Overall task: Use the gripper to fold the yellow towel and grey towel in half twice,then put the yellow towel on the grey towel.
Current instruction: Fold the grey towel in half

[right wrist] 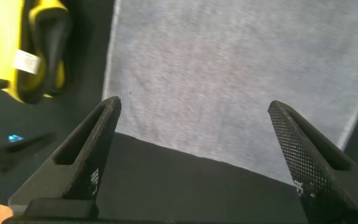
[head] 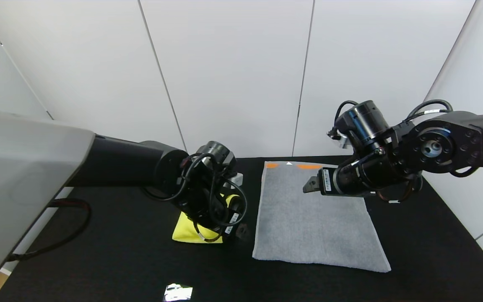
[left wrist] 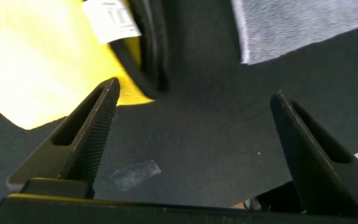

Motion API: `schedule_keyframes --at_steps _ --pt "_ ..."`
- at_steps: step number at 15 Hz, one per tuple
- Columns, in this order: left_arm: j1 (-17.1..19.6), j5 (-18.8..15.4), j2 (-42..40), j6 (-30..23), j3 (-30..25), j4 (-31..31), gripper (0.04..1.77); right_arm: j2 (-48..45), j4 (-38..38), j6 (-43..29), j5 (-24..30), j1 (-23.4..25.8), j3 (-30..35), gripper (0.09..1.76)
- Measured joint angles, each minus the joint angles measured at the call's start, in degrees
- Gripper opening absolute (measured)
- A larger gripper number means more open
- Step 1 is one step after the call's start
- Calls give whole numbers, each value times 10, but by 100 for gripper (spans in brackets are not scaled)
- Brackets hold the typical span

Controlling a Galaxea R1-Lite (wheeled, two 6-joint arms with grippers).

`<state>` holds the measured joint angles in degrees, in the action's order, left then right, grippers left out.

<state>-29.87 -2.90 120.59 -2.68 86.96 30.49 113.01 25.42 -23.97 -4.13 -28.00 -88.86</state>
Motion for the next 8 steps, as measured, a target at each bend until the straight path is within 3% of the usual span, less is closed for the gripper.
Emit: schedule_keyframes --at_steps 5,8 --pt "-28 6 -20 4 2 0 171 -31 0 41 0 30 35 171" --pt "-56 9 -23 12 -1 1 172 -52 -3 108 29 54 75 171"
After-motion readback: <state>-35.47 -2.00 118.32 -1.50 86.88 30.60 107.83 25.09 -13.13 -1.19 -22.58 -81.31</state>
